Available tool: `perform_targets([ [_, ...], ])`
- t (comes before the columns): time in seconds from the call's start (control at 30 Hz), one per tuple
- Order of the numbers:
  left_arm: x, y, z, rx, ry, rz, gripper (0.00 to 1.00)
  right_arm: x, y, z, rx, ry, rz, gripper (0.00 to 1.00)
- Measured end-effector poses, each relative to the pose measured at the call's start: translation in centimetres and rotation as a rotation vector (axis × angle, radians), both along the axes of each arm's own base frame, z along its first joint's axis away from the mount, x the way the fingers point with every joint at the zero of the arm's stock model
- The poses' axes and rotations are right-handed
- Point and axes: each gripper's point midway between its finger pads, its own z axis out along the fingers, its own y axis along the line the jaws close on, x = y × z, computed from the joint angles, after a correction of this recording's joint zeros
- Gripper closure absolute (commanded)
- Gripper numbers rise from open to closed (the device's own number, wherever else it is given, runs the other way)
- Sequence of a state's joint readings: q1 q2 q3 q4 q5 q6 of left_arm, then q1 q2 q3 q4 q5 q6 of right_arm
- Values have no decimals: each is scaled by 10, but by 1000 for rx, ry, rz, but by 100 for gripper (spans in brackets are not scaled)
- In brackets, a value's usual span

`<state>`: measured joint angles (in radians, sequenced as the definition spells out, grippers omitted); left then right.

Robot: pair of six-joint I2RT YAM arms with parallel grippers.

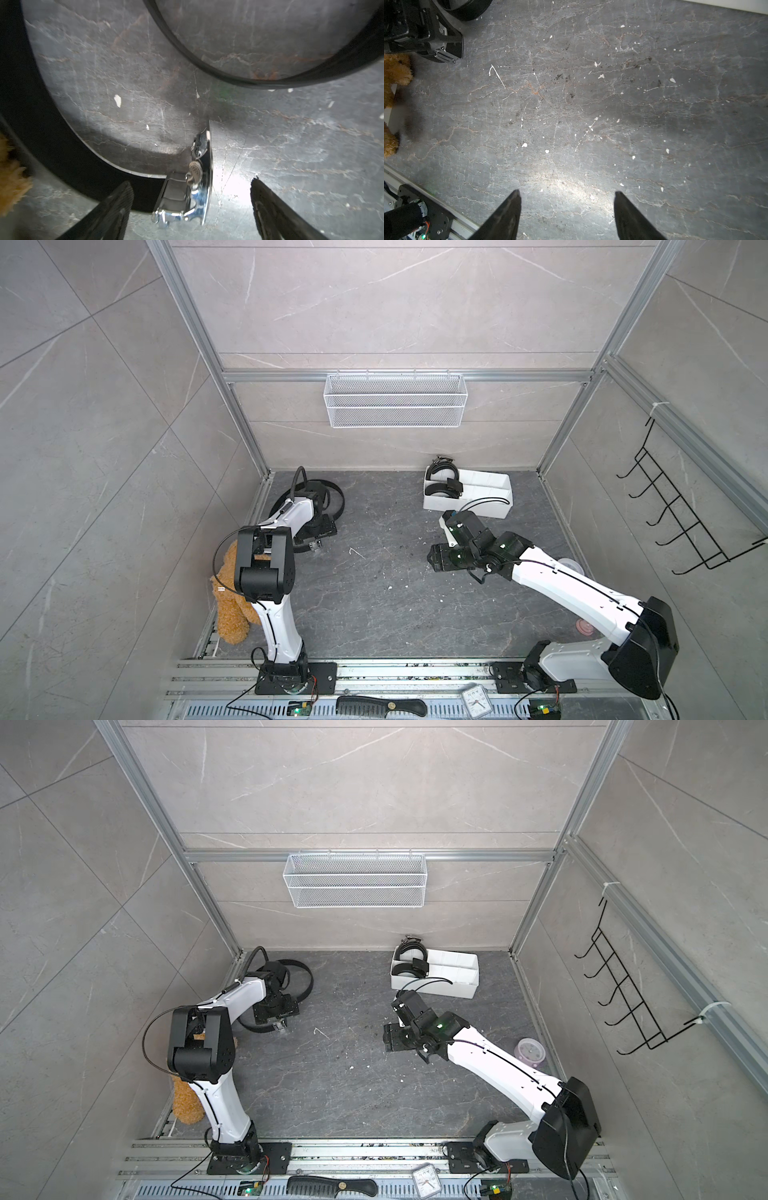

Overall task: Place the belts into the storage roll
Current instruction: Move the belt at the center of the board.

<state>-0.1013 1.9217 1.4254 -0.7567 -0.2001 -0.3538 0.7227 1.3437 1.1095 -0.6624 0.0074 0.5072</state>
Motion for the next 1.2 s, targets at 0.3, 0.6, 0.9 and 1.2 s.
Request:
perform_targets([
  [0.3, 13, 10, 10, -28, -3, -30, 11, -2, -1, -1, 4, 6, -14, 29],
  [0.6, 0, 6, -18, -86, 97, -29, 27, -4, -6, 8, 11, -9, -27, 29],
  [0.9, -29, -15, -39, -200, 171, -14, 82, -6, -11, 19, 34, -39, -51, 29],
  [1.2, -62, -140, -38, -298, 178, -167, 89, -15, -26, 4, -1, -26, -82, 28],
])
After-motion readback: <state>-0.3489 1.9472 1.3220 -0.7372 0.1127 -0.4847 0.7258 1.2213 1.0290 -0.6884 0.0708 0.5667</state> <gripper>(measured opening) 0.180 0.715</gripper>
